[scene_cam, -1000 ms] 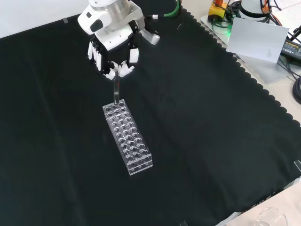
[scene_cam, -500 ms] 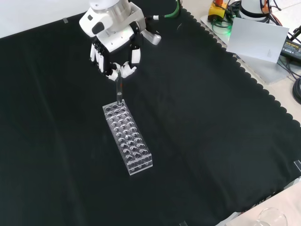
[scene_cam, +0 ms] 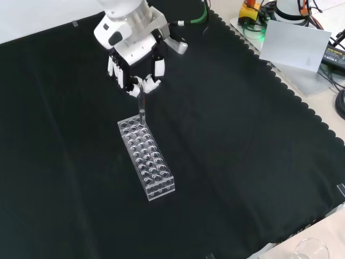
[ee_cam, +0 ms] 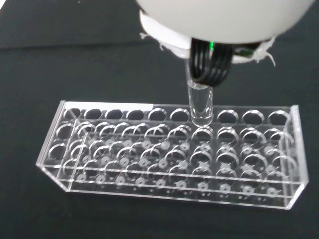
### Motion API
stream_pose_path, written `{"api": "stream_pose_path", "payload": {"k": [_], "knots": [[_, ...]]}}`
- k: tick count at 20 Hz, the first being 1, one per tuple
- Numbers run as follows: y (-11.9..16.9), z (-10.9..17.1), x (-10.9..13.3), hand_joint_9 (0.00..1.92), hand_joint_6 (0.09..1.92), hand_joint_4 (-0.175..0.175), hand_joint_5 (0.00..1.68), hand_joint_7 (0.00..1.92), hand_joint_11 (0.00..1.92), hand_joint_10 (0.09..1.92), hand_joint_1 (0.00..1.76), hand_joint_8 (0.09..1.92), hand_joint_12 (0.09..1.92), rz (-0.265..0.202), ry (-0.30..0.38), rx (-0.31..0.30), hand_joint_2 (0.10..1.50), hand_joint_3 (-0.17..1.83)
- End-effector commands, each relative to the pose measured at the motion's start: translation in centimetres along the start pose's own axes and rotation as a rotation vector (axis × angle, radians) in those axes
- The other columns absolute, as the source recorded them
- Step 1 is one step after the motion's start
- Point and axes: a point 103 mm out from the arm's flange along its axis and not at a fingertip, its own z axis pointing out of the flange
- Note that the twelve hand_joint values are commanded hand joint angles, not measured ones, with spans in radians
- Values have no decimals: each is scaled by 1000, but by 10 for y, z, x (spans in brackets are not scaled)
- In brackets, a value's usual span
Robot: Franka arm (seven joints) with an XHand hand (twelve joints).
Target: Put the test tube back in the rack.
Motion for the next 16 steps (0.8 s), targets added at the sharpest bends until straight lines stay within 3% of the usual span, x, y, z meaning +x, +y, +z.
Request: {"api": "stream_pose_path", "payload": {"k": [1,16], "knots": [[1,8,12,1199,835,-175,1221,1360,898,785,1436,872,1211,-26,8,39,513,911],[4,24,9,1201,837,-175,1222,1362,898,785,1437,874,1211,-22,-20,90,509,917]]}}
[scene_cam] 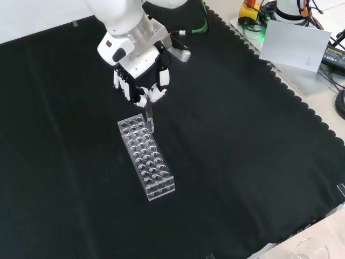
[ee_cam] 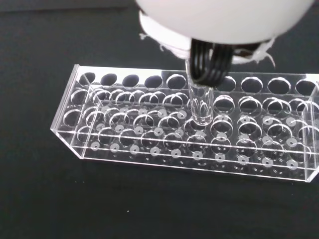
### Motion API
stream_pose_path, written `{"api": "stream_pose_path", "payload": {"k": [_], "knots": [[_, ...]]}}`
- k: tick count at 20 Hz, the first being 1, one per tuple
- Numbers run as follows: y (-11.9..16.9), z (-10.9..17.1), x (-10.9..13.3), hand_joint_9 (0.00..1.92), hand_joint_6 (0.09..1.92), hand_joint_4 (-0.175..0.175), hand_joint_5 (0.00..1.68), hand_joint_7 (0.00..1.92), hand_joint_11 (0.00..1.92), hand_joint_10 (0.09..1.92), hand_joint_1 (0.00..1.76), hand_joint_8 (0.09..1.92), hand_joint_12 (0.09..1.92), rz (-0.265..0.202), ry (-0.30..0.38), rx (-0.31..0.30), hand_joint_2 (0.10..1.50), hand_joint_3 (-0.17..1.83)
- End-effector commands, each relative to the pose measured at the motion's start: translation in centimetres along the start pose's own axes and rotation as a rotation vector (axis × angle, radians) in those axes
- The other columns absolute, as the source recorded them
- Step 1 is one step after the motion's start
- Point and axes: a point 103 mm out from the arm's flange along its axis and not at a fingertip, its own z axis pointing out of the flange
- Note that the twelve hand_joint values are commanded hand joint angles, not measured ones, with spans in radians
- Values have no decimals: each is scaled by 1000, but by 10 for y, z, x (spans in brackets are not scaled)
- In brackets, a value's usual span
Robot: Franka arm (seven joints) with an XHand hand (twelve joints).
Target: Put the test tube back in the rack.
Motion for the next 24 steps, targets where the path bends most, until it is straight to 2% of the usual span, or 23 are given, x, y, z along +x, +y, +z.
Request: {"api": "stream_pose_path", "payload": {"k": [1,15,24], "knots": [[0,6,-4,1201,837,-175,1222,1362,898,784,1437,875,1211,5,-7,14,509,918],[20,20,-8,1203,839,-175,1222,1361,899,784,1437,878,1212,31,-30,14,506,923],[23,20,-12,1203,839,-175,1222,1361,899,785,1437,880,1212,32,-38,16,505,924]]}}
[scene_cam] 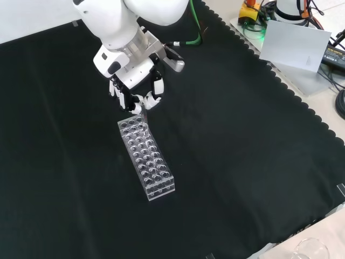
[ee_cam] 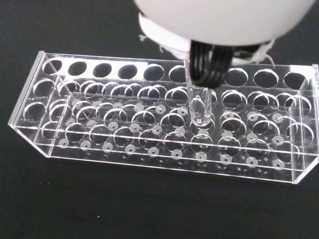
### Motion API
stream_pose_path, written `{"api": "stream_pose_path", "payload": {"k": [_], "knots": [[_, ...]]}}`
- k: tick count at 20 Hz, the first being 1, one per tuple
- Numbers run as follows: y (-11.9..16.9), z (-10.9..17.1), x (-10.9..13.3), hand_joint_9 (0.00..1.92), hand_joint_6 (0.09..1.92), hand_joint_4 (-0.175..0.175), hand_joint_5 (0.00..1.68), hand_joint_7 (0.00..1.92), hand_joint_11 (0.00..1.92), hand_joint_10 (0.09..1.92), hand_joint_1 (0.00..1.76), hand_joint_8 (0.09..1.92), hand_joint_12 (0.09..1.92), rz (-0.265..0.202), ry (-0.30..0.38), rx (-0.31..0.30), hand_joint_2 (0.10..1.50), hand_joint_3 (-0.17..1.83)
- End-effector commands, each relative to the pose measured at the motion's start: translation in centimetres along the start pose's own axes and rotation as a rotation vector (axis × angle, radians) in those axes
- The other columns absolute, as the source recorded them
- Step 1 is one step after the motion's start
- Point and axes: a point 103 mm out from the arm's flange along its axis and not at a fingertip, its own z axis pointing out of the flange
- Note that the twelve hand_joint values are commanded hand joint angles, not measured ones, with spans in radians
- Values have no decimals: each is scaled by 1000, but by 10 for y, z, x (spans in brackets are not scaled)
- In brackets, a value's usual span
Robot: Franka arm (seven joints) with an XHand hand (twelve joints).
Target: Put the test tube back in the rack.
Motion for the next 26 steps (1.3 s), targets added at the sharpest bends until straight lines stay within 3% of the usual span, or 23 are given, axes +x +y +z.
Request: {"api": "stream_pose_path", "payload": {"k": [1,20,26], "knots": [[1,1,-2,1202,840,-175,1222,1361,899,785,1437,880,1212,2,-1,5,505,924],[-1,12,-4,1203,841,-175,1222,1359,899,785,1437,884,1212,0,4,26,505,926],[5,22,14,1203,842,-175,1222,1359,899,786,1437,883,1213,1,-24,52,505,926]]}}
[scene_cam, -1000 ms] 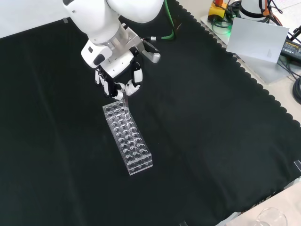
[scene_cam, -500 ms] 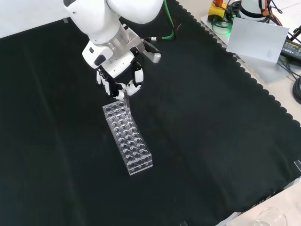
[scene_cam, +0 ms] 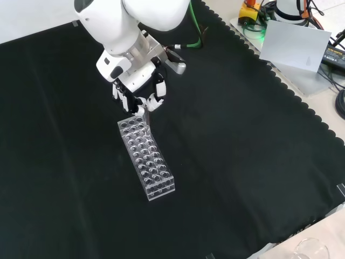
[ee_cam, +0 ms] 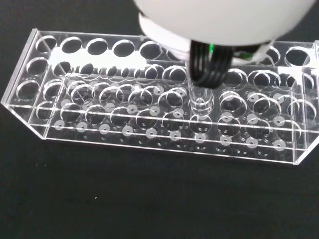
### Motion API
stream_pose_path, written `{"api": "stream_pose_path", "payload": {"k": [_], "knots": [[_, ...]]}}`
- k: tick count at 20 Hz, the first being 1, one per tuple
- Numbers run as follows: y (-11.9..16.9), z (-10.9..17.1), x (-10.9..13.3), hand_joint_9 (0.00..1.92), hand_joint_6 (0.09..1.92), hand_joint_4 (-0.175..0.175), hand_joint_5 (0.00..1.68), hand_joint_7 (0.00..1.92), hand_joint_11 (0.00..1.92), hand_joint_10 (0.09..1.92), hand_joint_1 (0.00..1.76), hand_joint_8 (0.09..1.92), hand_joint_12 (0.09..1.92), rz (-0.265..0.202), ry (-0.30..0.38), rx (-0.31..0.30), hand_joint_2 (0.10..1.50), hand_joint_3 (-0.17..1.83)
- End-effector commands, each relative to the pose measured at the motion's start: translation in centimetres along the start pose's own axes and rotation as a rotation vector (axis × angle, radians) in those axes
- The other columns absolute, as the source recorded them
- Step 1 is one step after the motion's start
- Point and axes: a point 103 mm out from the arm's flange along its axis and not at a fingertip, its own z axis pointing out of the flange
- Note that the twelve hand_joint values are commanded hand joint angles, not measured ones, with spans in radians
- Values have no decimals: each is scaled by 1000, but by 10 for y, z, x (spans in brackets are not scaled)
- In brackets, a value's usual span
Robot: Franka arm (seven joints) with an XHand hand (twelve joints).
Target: Put the test tube back in the rack.
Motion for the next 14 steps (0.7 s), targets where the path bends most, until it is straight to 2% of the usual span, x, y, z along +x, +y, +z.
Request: {"api": "stream_pose_path", "payload": {"k": [1,14], "knots": [[4,6,9,1203,842,-175,1222,1359,899,786,1437,883,1213,-9,-10,22,505,926],[6,12,7,1202,843,-175,1221,1359,899,787,1437,885,1213,-10,-11,38,505,926]]}}
